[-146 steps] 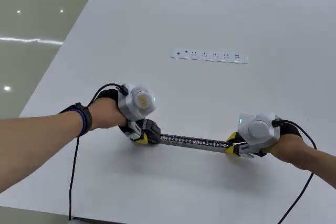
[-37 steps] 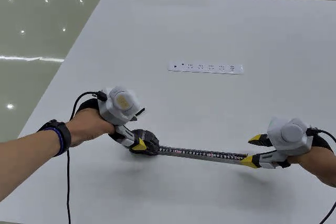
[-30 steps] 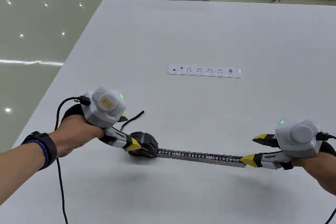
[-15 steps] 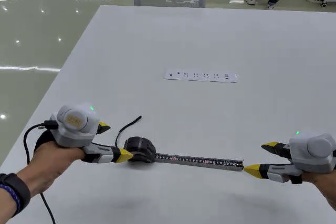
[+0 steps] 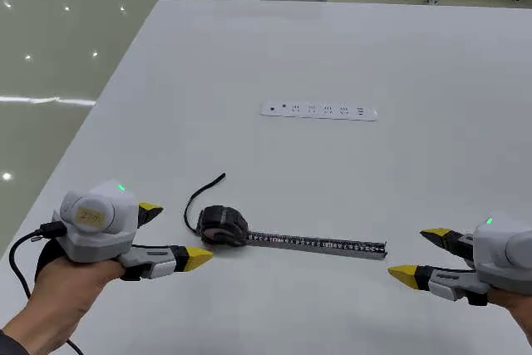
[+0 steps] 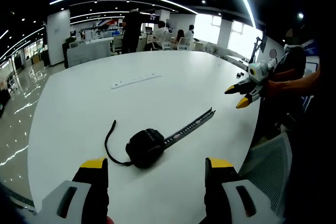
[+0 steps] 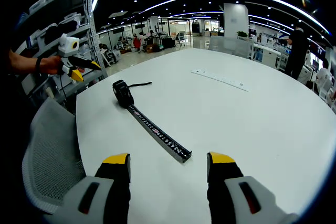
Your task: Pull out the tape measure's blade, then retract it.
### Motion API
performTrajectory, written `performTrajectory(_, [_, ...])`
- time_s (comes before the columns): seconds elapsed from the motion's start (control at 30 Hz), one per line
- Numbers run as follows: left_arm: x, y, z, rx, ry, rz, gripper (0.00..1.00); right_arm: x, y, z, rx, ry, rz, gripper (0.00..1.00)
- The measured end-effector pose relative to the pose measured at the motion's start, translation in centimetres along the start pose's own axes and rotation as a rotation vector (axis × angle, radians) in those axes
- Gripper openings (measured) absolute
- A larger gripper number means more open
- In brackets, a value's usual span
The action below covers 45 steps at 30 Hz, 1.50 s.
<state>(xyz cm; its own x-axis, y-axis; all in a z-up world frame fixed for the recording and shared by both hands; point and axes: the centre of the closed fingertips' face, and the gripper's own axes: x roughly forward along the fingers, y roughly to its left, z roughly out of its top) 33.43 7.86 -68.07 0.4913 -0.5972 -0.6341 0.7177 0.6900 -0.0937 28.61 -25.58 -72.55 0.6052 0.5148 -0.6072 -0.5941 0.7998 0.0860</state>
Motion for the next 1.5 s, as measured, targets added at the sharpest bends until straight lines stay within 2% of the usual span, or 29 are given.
performTrajectory(0.23, [-1.5, -0.7, -1.8, -0.041, -0.011, 0.021, 0.73, -0.4, 2.3, -1.4, 0.019, 0.001, 0.004, 0.61])
performTrajectory(0.53, [-1.9, -1.1, -2.4, -0.065, -0.026, 0.031, 0.74, -0.8, 3.6, -1.9, 0.044, -0.006, 0.000, 0.63])
performTrajectory(0.77, [-1.4, -1.2, -2.4, -0.069, -0.035, 0.026, 0.74, -0.9, 3.8, -2.2, 0.052, -0.005, -0.011, 0.64])
performTrajectory(1.1, [-0.4, -1.8, -2.2, -0.063, -0.037, 0.010, 0.74, -1.3, 3.6, -2.3, 0.070, -0.017, -0.030, 0.65])
performTrajectory(1.33, [0.2, -2.5, -2.2, -0.066, -0.030, 0.007, 0.74, -0.9, 3.6, -2.8, 0.083, -0.016, -0.029, 0.64])
performTrajectory(1.5, [0.9, -2.4, -2.4, -0.079, -0.026, 0.011, 0.74, -0.6, 3.4, -3.2, 0.090, -0.014, -0.027, 0.64])
